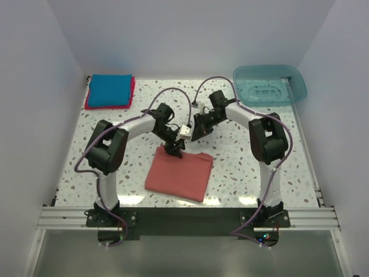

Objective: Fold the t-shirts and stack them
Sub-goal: Fold the tshirt

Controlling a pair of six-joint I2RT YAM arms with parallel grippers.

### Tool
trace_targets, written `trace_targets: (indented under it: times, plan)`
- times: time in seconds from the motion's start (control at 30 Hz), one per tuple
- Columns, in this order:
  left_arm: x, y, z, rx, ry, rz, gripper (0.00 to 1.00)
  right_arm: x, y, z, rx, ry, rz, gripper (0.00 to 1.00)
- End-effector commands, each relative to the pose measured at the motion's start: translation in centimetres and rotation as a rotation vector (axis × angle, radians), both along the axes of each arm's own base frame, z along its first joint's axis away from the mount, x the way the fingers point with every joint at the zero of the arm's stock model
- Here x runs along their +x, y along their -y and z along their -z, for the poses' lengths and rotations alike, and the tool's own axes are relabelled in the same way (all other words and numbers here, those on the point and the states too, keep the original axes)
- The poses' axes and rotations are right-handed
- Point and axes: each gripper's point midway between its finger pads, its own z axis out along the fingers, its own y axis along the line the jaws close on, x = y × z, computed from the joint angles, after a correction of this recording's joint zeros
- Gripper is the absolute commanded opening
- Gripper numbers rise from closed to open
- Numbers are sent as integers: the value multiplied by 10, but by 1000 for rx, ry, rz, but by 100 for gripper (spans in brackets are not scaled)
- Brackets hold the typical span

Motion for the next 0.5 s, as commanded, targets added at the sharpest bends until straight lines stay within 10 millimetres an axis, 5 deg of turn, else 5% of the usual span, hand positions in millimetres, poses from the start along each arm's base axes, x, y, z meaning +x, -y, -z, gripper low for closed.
trace_targets:
  times: [0.0,0.13,0.37,0.47]
  plan:
    - [4,11,-2,-12,14,15,52,-4,-8,-4,44,-12,-10,17]
    - [2,12,6,12,-1,14,44,-9,-10,-1,42,-24,-30,17]
    - [7,15,-10,-21,64,-5,0,-18,-20,3,50,-36,-71,16]
    - [8,14,-22,-48,145,-15,0,-22,-29,2,66,-40,-94,15]
